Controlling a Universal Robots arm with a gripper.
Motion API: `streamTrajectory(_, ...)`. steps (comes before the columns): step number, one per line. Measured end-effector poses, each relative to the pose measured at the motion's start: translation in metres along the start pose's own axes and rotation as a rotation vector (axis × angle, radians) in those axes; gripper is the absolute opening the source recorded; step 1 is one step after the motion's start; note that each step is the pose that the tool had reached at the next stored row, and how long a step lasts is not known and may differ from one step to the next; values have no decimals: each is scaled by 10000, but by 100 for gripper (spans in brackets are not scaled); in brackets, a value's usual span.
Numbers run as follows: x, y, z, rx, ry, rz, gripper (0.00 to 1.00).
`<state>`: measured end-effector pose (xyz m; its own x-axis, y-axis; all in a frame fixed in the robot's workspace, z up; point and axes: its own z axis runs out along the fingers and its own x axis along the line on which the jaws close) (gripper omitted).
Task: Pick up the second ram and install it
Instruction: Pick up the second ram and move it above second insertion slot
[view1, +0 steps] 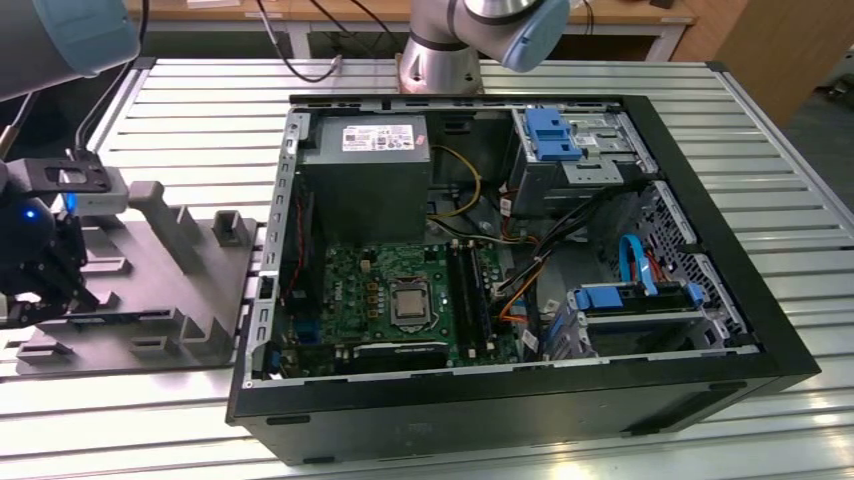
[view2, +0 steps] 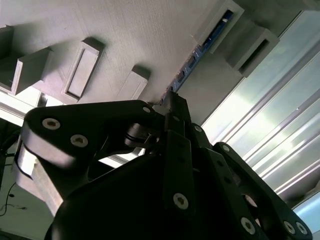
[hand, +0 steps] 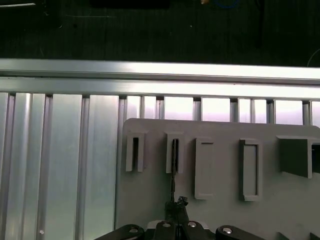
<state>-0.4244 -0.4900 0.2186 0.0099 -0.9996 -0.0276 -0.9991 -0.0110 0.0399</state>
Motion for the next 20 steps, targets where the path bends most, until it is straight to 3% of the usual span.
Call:
streamTrajectory(8,3,24,66,-6,7,-131,10)
streamTrajectory(18,3,24,69,-6,9,-142,11)
streamTrajectory(20,3,24,69,-6,13,-143,23)
